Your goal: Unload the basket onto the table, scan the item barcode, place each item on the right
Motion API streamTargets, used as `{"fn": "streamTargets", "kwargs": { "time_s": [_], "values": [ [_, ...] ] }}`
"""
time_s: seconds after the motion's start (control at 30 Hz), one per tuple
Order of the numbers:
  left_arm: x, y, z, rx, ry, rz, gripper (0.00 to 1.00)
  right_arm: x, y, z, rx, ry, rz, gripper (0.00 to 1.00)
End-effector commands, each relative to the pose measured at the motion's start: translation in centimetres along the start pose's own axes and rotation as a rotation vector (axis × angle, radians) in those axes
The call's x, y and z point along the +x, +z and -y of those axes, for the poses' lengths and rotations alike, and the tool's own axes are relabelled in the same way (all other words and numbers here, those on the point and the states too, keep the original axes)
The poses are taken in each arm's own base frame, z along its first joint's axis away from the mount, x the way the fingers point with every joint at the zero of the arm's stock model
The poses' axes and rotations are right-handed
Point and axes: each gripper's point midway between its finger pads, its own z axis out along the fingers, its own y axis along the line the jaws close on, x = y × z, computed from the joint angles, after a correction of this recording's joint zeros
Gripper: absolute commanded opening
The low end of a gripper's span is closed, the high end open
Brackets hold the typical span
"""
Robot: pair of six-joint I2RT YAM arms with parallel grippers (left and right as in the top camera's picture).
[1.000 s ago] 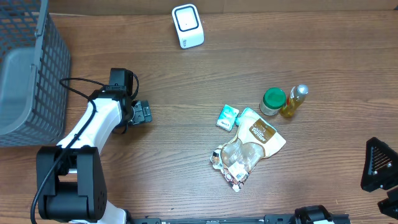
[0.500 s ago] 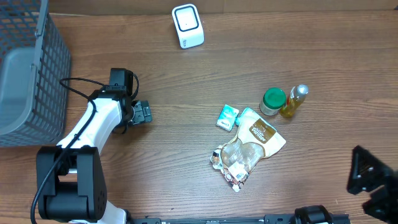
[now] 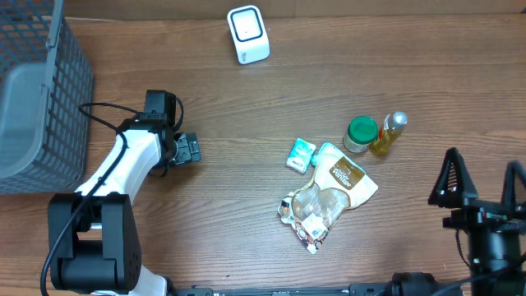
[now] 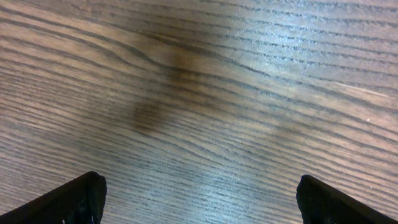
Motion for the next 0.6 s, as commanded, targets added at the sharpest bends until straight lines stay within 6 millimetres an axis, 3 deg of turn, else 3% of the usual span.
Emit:
{"fn": "streamTargets", "kwargs": {
  "time_s": [0.0,0.1,0.2,0.37,0.57],
  "values": [
    [-0.6,-0.5,0.0,-0.006,0.018,0.021,1.0,0.3,-0.2,-2.0,-0.146,-0.056,0.11,1.0],
    [-0.6,-0.5,0.0,-0.006,0.018,0.021,1.0,-0.3,-0.3,-2.8,-0.228,-0.065,0.285,1.0],
    [-0.6,-0.5,0.0,-0.006,0.018,0.021,1.0,0.4,-0.7,-3.2,-0.294,-0.078,0.404,1.0],
    [-0.6,-0.5,0.0,-0.006,0.018,0.021,1.0,4.0,-0.8,-2.2,-0.319,-0.079,0.504,1.0],
    [-0.6,-0.5,0.0,-0.006,0.018,0.021,1.0,8.8,1.1,-1.0,-0.3,-0.072,0.42,1.0]
  ]
}}
